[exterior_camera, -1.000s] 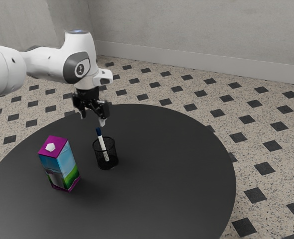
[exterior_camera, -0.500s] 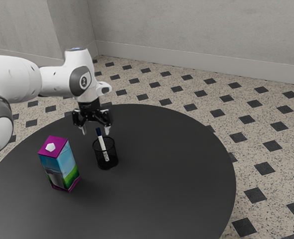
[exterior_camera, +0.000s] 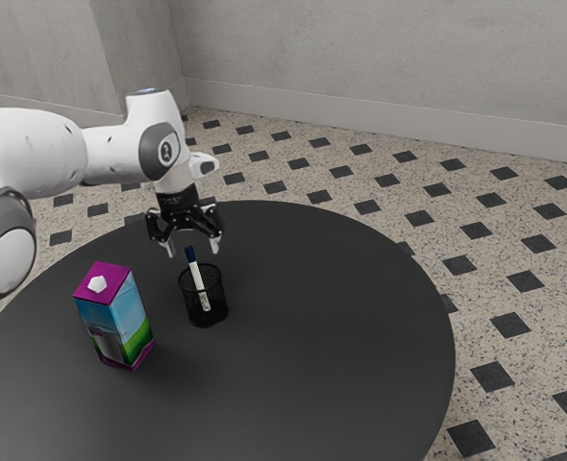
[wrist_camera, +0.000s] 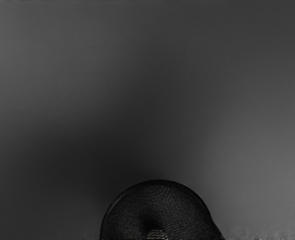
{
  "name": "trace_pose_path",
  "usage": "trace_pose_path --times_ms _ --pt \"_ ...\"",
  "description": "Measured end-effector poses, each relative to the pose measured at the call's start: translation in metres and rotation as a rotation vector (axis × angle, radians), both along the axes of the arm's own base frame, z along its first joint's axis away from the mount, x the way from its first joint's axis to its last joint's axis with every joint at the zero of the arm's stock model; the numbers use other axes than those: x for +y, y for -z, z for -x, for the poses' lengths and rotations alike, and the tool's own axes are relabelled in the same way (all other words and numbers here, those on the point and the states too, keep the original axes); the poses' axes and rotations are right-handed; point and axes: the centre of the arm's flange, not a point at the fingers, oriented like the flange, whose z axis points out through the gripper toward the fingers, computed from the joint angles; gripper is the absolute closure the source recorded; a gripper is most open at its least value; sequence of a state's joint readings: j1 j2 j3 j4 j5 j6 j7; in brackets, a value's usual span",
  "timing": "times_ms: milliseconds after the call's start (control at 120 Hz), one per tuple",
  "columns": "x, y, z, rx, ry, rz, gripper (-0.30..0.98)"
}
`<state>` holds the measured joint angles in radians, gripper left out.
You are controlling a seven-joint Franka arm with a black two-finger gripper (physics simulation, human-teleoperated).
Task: Take the marker out of the pen holder and place it to the left of the pen holder.
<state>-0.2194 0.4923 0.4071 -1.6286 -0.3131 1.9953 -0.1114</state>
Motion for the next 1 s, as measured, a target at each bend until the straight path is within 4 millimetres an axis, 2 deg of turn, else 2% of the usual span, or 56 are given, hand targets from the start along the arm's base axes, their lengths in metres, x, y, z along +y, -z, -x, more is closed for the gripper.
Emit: trace_pose_path --times_ms 133,300,508,617,783,1000 --pt "0.000 0.009 0.009 0.012 0.044 0.023 0.00" --pt "0.000 0.003 0.010 -0.008 0.116 0.033 0.01" --pt "0.001 -0.003 0.009 -0.038 0.167 0.056 0.36" --pt "0.000 -0.007 0.009 -0.051 0.184 0.068 0.49" --pt "0.001 -0.001 0.018 -0.038 0.195 0.093 0.59" --pt "0.002 -0.005 0.018 -0.049 0.210 0.103 0.70"
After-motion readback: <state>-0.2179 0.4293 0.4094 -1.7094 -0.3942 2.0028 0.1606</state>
